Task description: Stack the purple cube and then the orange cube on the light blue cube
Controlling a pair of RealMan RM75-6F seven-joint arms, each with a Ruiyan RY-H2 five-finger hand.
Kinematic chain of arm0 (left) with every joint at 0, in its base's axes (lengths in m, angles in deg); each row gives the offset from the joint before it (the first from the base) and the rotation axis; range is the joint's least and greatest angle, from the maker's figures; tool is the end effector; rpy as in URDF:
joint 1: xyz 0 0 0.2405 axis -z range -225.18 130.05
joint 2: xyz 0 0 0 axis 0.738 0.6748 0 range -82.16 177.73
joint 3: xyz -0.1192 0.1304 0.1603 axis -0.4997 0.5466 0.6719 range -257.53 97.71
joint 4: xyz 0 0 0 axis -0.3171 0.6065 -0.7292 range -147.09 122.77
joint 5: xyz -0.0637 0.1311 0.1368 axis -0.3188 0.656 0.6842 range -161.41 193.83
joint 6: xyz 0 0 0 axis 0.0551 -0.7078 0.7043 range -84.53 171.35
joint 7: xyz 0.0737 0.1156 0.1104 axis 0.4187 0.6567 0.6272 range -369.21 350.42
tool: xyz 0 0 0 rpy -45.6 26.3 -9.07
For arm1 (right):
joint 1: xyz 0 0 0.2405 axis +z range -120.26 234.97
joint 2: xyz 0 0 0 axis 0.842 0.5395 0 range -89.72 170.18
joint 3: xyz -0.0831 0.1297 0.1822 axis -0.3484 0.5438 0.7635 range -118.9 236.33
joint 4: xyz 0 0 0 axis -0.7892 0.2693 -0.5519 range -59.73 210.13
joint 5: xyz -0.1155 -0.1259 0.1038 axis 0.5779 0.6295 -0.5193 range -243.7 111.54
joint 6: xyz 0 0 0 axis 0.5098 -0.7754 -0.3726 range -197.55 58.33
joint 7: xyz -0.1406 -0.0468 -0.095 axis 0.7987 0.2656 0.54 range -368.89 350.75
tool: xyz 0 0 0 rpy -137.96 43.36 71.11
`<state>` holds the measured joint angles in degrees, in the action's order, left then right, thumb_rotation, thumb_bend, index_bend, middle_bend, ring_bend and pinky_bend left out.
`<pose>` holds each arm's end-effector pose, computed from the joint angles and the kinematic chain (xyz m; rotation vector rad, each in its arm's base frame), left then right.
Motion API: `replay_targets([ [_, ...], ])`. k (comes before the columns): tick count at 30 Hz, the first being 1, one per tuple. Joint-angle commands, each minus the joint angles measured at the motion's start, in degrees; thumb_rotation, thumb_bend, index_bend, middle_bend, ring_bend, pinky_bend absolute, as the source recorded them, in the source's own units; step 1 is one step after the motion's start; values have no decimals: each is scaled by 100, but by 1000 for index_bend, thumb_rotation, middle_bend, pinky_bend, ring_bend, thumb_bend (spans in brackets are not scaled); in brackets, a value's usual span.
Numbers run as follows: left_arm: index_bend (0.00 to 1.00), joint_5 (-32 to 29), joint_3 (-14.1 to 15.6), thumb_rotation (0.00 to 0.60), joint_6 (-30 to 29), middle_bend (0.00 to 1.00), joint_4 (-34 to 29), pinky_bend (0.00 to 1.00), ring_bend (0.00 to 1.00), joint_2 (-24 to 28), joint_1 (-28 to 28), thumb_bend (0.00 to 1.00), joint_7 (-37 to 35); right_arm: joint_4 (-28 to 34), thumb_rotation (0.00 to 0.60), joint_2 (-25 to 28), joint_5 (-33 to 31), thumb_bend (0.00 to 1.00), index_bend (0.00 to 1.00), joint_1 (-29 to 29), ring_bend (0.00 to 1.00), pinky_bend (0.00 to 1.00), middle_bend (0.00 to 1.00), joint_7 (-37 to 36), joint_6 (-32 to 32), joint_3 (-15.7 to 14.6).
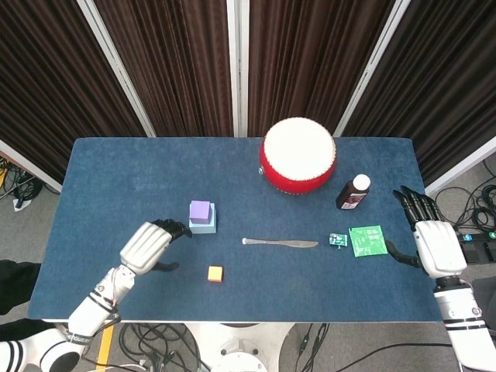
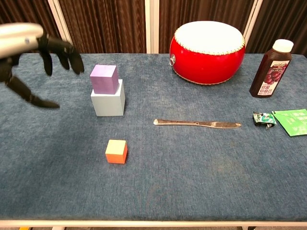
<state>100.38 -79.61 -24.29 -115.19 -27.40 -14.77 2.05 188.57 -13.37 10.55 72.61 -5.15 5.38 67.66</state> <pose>-0.1279 0.2735 0.0347 -1.9496 -0.9186 -1.1274 -0.2064 -0.2644 0.1748 1.4392 -1.0154 1.0360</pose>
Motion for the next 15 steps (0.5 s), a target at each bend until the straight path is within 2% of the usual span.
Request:
replay_targets([
  [1,429,265,172,600,38,474,196,473,372,-195,-84,97,-136,3,600,-13,-26,215,0,11,0,0,0,23,-9,8],
  [6,429,670,288,600,114,485,683,475,372,-526,-41,99,-253,13,600,-13,-49,215,0,11,0,0,0,27,1,20],
  [15,382,382,105,600,479,483,904,479,372,-949,63,99,-538,-6,600,2,-71,215,0,17,0,0,0,-22,-19,29],
])
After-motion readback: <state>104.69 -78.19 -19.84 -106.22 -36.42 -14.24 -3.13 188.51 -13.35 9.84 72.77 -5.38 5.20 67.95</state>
